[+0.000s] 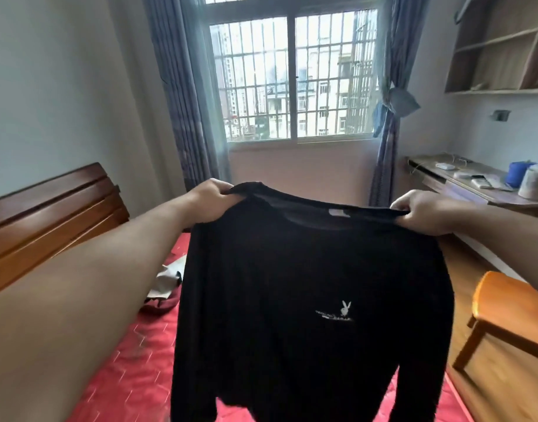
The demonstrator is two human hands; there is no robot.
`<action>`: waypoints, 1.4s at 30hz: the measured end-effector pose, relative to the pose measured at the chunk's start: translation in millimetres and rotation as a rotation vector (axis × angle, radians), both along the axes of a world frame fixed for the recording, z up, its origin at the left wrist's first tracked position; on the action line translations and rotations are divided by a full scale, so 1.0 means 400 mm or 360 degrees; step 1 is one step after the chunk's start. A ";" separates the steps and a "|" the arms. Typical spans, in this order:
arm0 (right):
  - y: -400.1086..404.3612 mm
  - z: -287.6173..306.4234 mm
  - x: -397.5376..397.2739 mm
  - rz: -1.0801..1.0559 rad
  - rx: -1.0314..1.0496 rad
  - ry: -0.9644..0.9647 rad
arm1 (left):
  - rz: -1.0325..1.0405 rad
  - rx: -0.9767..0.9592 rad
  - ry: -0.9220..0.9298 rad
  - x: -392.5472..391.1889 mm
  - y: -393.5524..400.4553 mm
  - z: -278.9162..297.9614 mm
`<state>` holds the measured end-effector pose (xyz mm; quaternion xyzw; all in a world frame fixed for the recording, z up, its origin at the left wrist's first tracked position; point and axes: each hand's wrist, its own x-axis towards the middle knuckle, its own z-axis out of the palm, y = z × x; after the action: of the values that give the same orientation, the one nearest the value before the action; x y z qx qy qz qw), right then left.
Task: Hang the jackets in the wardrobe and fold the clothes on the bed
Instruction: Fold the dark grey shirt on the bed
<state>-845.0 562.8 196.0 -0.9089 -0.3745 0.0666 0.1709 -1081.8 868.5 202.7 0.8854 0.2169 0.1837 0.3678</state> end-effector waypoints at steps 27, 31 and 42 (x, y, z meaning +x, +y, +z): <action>0.168 -0.030 0.199 -0.0192 -0.0576 0.0374 | -0.0206 0.0438 0.0774 0.252 0.163 -0.093; 0.180 -0.067 0.228 -0.0239 -0.0659 0.0265 | -0.0217 0.0672 0.0946 0.270 0.215 -0.117; 0.065 -0.025 0.180 -0.0178 -0.0722 0.0778 | -0.0060 -0.0150 0.0780 0.204 0.088 -0.100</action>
<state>-773.0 588.7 185.9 -0.9001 -0.2475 0.3547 0.0524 -1000.3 903.7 162.7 0.8892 0.2916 -0.0538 0.3485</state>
